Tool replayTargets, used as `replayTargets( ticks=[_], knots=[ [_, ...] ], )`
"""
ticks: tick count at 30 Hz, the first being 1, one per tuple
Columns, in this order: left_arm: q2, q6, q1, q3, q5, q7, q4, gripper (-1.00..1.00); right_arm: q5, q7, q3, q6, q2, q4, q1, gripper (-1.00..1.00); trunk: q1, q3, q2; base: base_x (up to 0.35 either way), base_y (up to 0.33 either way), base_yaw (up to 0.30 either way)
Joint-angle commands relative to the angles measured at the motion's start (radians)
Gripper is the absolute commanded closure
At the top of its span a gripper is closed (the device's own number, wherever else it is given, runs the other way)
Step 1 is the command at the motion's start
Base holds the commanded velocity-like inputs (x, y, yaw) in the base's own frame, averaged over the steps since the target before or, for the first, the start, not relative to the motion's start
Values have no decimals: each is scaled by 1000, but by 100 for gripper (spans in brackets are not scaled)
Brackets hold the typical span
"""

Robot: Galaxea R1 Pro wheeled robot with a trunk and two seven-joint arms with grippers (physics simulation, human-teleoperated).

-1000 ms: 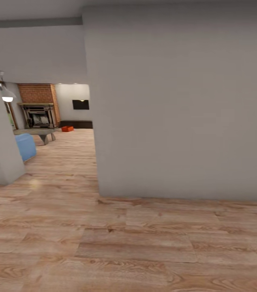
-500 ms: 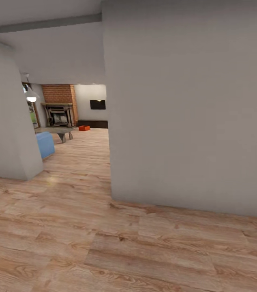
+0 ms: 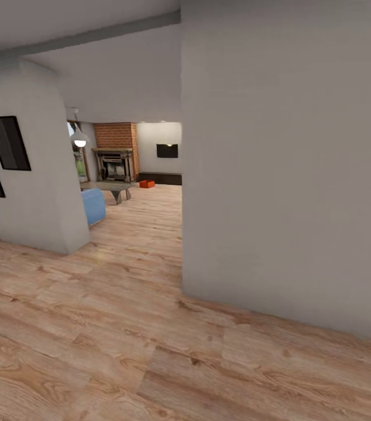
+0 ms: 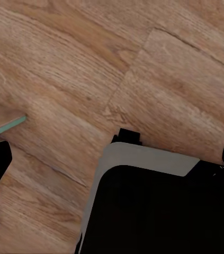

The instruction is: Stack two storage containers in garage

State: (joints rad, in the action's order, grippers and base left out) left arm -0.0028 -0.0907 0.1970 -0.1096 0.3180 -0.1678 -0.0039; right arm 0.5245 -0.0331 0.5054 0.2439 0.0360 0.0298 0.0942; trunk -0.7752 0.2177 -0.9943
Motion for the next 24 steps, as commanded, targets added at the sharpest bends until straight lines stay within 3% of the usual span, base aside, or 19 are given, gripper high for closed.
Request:
replayTargets(
  ticks=[1, 24],
  knots=[
    [0, -3, 1, -9, 9, -2, 1, -100, 7, -1, 8, 5, -1, 2, 1, -100, -1, 1, -1, 324, 0, 274],
    [0, -3, 1, -9, 9, -3, 1, -100, 6, -1, 9, 5, 0, 2, 1, -100, -1, 1, -1, 324, 0, 274]
  ],
)
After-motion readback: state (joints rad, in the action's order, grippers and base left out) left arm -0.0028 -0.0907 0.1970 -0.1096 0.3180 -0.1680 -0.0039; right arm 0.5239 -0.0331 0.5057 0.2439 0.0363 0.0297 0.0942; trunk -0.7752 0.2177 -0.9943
